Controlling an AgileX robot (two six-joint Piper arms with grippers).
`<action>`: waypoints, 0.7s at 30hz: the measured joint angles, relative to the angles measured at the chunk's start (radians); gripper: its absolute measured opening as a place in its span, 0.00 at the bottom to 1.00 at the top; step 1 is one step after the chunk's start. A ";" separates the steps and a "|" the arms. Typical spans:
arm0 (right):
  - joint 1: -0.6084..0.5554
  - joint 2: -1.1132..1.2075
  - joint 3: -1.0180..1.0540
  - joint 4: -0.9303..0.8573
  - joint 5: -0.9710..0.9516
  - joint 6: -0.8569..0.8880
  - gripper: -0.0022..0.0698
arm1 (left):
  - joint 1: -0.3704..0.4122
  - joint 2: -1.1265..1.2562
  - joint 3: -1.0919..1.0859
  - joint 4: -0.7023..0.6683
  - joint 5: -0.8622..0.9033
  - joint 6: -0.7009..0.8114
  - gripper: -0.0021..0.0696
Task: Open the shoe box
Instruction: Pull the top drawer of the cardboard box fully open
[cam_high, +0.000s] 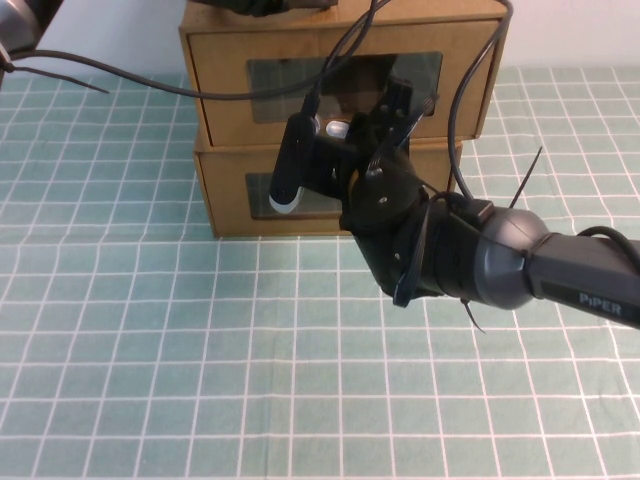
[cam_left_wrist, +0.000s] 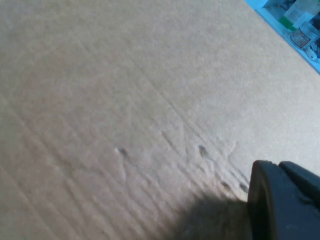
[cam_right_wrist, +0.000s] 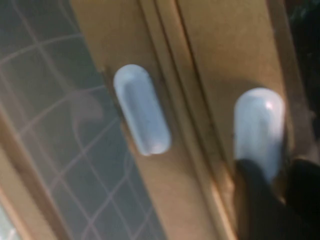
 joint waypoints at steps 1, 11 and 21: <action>0.000 0.000 -0.001 0.003 0.000 0.000 0.16 | 0.000 0.000 0.000 0.000 0.000 0.000 0.02; 0.000 0.002 -0.001 0.009 0.006 0.000 0.04 | 0.000 0.000 0.000 0.000 0.000 0.000 0.02; 0.012 -0.027 0.054 -0.007 0.018 0.002 0.04 | -0.002 0.000 0.000 0.010 0.000 -0.030 0.02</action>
